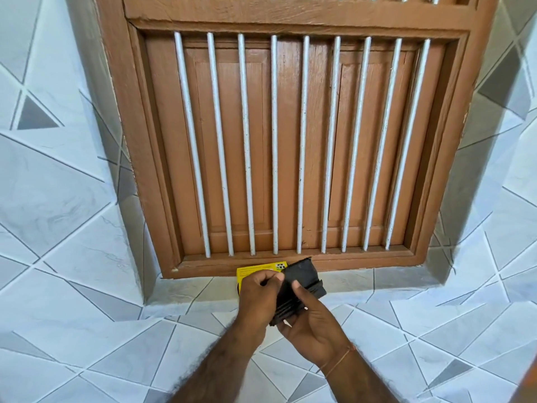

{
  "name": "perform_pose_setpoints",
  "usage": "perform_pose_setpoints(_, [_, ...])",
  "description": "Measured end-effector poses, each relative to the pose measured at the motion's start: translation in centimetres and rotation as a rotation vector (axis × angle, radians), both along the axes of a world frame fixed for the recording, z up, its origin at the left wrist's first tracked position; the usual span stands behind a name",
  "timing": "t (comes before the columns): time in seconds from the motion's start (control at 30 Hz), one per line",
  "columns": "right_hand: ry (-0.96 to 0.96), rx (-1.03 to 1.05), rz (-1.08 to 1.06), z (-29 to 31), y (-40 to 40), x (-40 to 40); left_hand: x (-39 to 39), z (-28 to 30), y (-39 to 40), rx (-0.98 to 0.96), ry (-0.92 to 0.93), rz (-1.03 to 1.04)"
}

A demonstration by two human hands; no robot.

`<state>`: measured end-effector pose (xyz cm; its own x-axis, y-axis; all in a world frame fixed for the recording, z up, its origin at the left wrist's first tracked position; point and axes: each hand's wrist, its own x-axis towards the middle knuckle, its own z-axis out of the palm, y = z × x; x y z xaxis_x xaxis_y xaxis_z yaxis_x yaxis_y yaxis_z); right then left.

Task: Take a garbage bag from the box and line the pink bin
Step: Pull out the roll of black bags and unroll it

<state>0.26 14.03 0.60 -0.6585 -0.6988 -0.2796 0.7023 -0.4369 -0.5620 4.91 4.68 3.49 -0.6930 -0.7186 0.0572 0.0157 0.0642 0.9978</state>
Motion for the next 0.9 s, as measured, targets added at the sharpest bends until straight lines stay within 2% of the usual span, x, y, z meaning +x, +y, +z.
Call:
perform_pose_setpoints(0.2, [0.004, -0.013, 0.029, 0.1, 0.1, -0.2, 1.3, 2.0, -4.0, 0.12, 0.047, 0.084])
perform_pose_setpoints(0.43, [0.023, -0.068, 0.094, 0.9, 0.2, -0.9, 3.2, 2.5, -6.5, 0.066, 0.027, 0.155])
perform_pose_setpoints(0.57, [0.05, 0.047, 0.097, 1.1, -0.2, -1.0, 3.5, 2.5, -7.4, 0.042, 0.021, 0.188])
perform_pose_setpoints(0.73, [0.081, 0.115, 0.072, 0.5, 1.1, -2.4, 4.7, 2.6, -10.0, 0.107, 0.029, 0.351])
perform_pose_setpoints(0.83, [0.133, 0.072, 0.091, 0.3, 2.1, -3.0, 5.9, 1.8, -11.1, 0.117, -0.076, 0.499])
perform_pose_setpoints(0.87, [0.162, 0.072, 0.082, 0.4, 2.3, -3.2, 6.3, 1.5, -11.3, 0.037, -0.178, 0.558])
perform_pose_setpoints(0.9, [0.203, 0.085, 0.069, 0.5, 2.4, -3.5, 6.6, 1.5, -11.2, -0.13, -0.335, 0.636])
